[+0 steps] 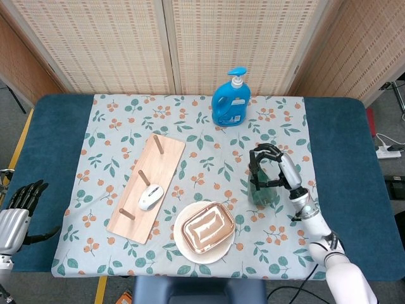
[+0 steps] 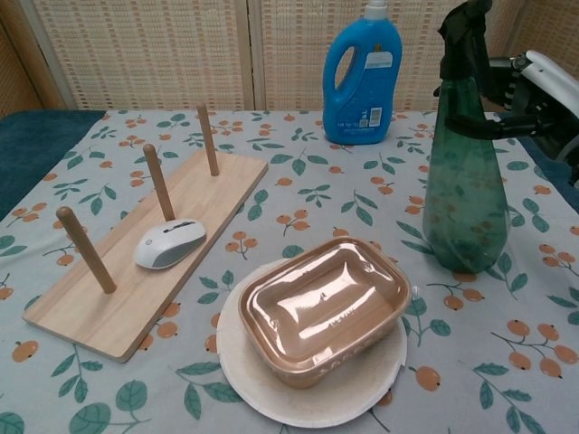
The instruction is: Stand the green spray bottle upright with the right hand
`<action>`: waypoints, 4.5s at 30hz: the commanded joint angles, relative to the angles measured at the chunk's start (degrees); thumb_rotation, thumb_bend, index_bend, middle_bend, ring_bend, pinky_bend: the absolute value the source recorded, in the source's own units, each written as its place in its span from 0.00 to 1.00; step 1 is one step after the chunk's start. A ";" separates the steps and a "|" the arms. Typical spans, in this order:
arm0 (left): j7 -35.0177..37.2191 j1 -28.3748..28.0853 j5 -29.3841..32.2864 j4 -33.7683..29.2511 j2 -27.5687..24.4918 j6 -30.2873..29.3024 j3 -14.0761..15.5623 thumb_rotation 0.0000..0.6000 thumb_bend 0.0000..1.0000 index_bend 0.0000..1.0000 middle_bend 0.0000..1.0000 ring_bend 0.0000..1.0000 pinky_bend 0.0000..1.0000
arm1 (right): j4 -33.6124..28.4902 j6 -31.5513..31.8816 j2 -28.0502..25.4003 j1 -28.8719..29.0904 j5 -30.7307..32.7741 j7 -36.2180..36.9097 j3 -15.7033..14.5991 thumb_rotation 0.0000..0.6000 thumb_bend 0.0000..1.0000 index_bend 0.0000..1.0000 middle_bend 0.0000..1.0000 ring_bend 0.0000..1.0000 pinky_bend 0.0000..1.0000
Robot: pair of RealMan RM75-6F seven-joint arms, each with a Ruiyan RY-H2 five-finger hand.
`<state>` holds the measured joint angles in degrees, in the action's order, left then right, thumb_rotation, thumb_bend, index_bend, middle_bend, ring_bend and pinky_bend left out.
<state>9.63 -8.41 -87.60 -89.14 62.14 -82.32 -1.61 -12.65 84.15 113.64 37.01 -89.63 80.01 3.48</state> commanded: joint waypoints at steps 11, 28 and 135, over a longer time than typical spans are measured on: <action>0.00 0.00 0.00 0.00 0.00 0.00 0.00 1.00 0.14 0.00 0.00 0.00 0.03 | -2.60 2.20 -2.07 -1.57 -0.53 -2.01 -0.71 1.00 0.09 0.65 0.60 0.28 0.23; 0.00 0.00 0.00 0.00 0.00 0.00 0.00 1.00 0.14 0.00 0.00 0.00 0.03 | -8.38 5.43 -6.28 -4.79 -0.38 -4.91 -0.55 1.00 0.10 0.65 0.60 0.29 0.23; 0.00 0.00 0.00 0.00 0.00 0.00 0.00 1.00 0.14 0.00 0.00 0.00 0.03 | -38.32 -10.24 -34.51 -6.90 -7.90 -30.69 -11.54 1.00 0.00 0.00 0.06 0.00 0.00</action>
<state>9.63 -8.41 -87.60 -89.14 62.14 -82.32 -1.61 -43.96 77.64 85.10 29.78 -96.80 54.10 -5.93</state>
